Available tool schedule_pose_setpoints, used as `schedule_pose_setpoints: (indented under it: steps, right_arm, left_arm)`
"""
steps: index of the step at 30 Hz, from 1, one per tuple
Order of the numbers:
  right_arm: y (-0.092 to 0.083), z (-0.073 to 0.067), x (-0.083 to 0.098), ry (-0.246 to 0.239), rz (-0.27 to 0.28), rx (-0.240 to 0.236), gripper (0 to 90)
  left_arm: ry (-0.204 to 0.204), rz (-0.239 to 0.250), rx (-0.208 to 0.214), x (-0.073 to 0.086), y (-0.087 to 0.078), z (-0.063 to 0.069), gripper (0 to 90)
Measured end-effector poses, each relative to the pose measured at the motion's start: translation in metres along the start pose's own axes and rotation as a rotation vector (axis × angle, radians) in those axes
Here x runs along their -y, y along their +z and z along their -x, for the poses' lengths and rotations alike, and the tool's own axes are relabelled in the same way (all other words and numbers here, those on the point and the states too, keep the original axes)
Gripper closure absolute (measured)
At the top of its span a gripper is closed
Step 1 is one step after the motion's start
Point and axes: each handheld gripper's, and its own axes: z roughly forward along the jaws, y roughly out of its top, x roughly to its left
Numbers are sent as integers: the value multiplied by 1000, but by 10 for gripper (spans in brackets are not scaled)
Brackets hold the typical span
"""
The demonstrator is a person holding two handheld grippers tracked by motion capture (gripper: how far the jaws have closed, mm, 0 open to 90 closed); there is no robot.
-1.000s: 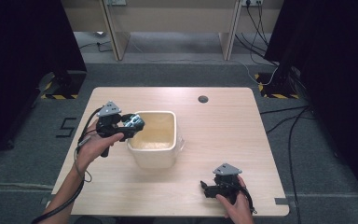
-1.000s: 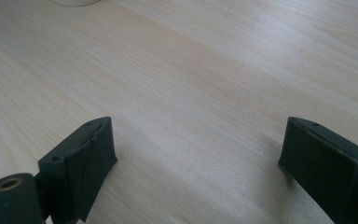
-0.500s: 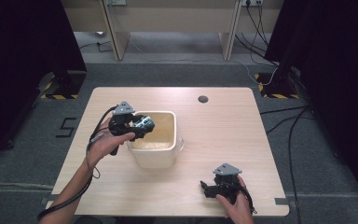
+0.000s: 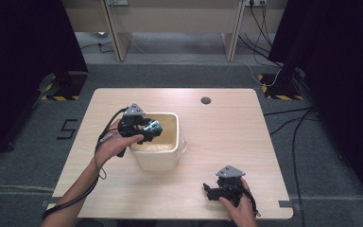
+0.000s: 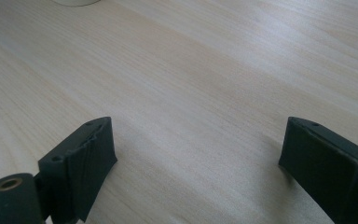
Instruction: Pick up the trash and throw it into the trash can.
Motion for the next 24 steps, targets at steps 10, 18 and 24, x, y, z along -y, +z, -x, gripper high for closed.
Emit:
schedule_pose_setpoints:
  steps: [10,18,24]
  right_arm:
    - [0,0,0,-1,0,0,101]
    - [0,0,0,-3,0,-1,101]
    - [0,0,0,-2,0,0,101]
  left_arm:
    - [-10,5,-9,2,1,0,182]
    - [-25,26,-17,0,-6,-3,188]
    - [-47,36,-27,1,-13,-8,180]
